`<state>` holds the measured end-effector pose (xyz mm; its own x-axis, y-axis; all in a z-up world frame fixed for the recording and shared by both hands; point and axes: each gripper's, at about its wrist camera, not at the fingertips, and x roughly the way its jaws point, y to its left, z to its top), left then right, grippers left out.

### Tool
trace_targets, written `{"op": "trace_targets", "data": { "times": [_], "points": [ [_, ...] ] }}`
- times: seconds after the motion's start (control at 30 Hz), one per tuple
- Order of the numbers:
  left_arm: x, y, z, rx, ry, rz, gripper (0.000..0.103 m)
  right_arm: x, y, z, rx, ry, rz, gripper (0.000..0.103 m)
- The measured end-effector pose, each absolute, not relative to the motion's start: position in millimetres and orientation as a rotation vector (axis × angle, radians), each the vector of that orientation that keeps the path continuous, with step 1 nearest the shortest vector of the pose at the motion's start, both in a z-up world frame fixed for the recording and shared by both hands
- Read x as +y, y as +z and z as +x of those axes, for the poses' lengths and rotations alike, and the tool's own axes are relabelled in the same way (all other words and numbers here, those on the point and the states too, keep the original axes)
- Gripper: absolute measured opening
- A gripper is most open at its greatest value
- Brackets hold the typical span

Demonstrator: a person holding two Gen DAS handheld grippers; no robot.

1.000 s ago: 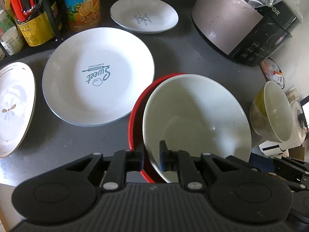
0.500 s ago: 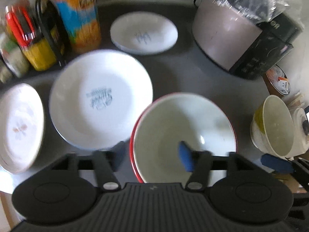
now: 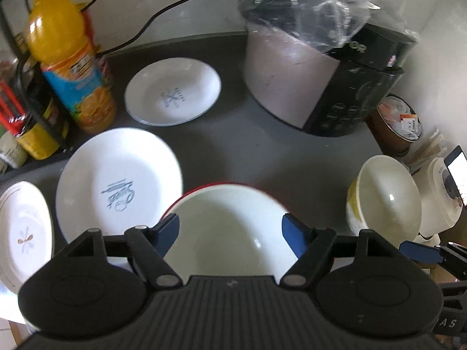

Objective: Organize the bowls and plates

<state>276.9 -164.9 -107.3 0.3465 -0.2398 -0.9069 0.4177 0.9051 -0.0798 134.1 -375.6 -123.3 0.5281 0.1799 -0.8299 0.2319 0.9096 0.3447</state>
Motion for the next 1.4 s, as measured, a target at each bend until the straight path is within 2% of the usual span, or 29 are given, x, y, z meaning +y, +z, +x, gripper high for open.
{"op": "trace_targets", "data": {
  "times": [0.53, 0.73, 0.9, 1.07, 1.17, 1.27, 1.33, 1.4],
  "points": [
    [-253.1, -113.7, 273.8, 1.147, -0.488, 0.206, 0.076, -468.6, -132.2, 126.5, 1.056, -0.084, 0.447, 0.06],
    [-278.6, -123.2, 267.8, 1.16, -0.508, 0.189, 0.072, -490.4, -143.6, 132.9, 1.096, -0.101, 0.421, 0.053],
    [-295.2, -135.1, 264.8, 1.19, -0.519, 0.178, 0.062, -502.5, -160.5, 138.0, 1.132, -0.128, 0.418, 0.05],
    [-308.9, -151.9, 264.5, 1.247, -0.53, 0.183, 0.042, -507.0, -177.6, 141.3, 1.164, -0.135, 0.438, 0.045],
    [-313.9, -163.1, 266.0, 1.275, -0.526, 0.181, 0.036, -507.6, -186.2, 144.3, 1.179, -0.134, 0.444, 0.042],
    [-317.1, -170.8, 267.4, 1.277, -0.522, 0.183, 0.032, -507.8, -197.1, 148.3, 1.195, -0.132, 0.443, 0.029],
    [-318.7, -177.4, 268.9, 1.282, -0.511, 0.187, 0.031, -506.2, -203.6, 151.5, 1.206, -0.119, 0.44, 0.018],
    [-320.4, -183.7, 270.9, 1.296, -0.513, 0.179, 0.028, -501.9, -204.4, 154.0, 1.206, -0.109, 0.414, 0.017]
  ]
}}
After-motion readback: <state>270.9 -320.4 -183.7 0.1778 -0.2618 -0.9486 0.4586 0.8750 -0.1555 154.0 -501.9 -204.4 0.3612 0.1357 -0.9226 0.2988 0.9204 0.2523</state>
